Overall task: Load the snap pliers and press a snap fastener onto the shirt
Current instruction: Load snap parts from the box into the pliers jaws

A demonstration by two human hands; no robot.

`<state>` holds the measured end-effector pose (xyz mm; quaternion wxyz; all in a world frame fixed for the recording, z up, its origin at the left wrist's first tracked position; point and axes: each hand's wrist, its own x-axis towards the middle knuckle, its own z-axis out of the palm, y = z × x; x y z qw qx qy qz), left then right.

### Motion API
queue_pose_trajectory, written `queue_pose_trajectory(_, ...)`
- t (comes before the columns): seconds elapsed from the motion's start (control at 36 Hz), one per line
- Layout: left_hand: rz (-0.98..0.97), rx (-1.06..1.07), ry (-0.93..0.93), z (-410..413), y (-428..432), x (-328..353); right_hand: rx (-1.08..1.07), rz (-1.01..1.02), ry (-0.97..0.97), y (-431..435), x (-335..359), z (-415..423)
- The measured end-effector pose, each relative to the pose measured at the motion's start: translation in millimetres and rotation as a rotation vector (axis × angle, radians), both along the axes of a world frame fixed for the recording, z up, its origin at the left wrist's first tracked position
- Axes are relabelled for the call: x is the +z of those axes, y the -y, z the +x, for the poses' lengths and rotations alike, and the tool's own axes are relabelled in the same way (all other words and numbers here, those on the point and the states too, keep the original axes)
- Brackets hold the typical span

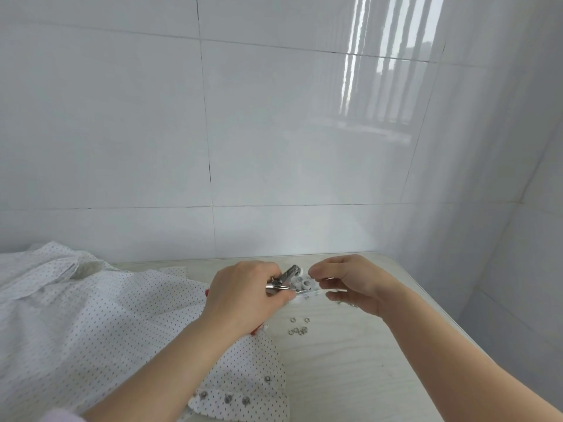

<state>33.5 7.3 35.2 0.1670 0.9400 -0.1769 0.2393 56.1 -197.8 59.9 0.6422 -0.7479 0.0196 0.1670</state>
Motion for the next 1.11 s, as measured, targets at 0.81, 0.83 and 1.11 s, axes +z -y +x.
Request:
queue_pose_trajectory(0.81,-0.013,0.023,-0.04,-4.2,0.7,1.3,0.022,-0.137,0.075,-12.8,3.0,-4.4)
queue_pose_trajectory(0.83,-0.016,0.025,-0.042,-4.3,0.8,1.3,0.022,-0.14,0.082,-13.2,2.9,-4.4)
queue_pose_trajectory(1.11,-0.027,0.031,-0.038,-4.7,0.1,0.5,0.055,-0.084,0.011,-9.5,1.7,-3.8)
